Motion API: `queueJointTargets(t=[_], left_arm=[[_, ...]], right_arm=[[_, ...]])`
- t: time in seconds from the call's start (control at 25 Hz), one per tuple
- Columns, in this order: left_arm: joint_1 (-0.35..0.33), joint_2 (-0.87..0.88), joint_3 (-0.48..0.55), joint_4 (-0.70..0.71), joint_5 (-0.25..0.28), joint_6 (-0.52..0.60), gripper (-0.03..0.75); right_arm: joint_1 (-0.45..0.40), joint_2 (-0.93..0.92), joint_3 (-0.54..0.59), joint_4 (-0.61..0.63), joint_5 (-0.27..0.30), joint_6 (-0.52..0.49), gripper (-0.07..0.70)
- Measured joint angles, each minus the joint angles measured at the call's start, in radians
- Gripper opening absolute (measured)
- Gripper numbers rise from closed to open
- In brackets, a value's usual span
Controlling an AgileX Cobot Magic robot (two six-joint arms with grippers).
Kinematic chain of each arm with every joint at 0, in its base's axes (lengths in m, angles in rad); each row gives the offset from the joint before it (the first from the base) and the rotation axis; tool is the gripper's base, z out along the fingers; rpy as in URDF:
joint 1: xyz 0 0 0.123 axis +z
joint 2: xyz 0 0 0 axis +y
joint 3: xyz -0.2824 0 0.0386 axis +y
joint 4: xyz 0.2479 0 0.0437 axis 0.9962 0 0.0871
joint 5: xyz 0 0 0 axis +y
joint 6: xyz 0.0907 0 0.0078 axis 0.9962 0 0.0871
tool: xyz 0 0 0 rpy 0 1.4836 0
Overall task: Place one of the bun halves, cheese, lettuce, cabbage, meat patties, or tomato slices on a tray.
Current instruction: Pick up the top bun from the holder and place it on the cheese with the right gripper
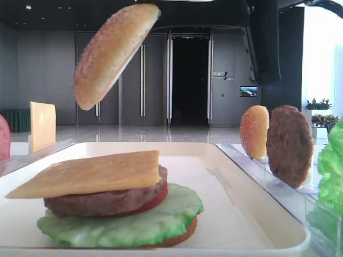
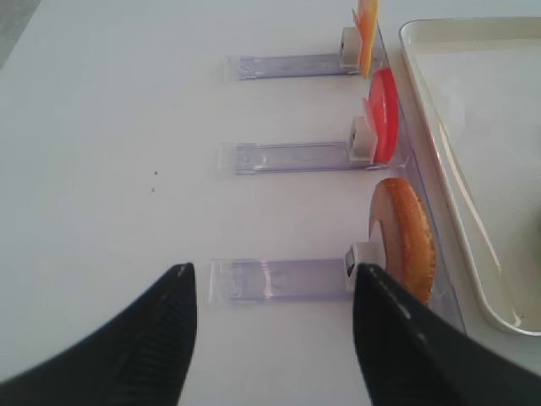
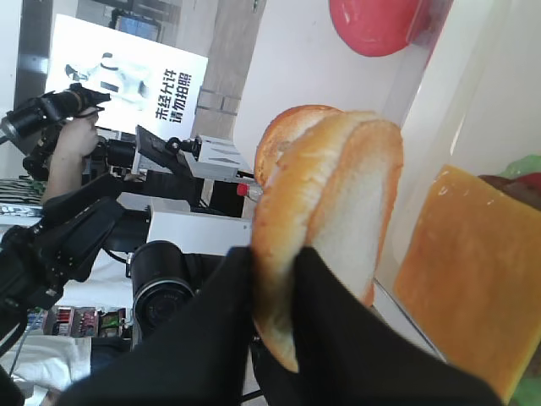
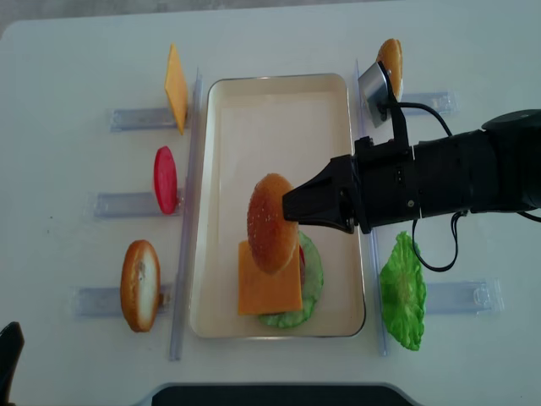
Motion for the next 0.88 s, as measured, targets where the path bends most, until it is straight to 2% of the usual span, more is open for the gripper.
queueJointTargets(t=[0.24, 0.44, 0.64, 0.88], left_arm=[[0.0, 0.0, 0.0, 0.0, 0.0, 0.0, 0.45], [0.0, 0.0, 0.0, 0.0, 0.0, 0.0, 0.45], [0.0, 0.0, 0.0, 0.0, 0.0, 0.0, 0.45], [0.0, 0.0, 0.0, 0.0, 0.0, 0.0, 0.45]], right_arm=[[0.011, 0.0, 0.0, 0.039, -0.012, -0.011, 0.106], [0.068, 0.0, 0.0, 0.064, -0.023, -0.012, 0.106], [0.151, 0.0, 0.0, 0.068, -0.09, -0.014, 0.105], [0.159, 0.0, 0.0, 0.07, -0.155, -0.02, 0.097]])
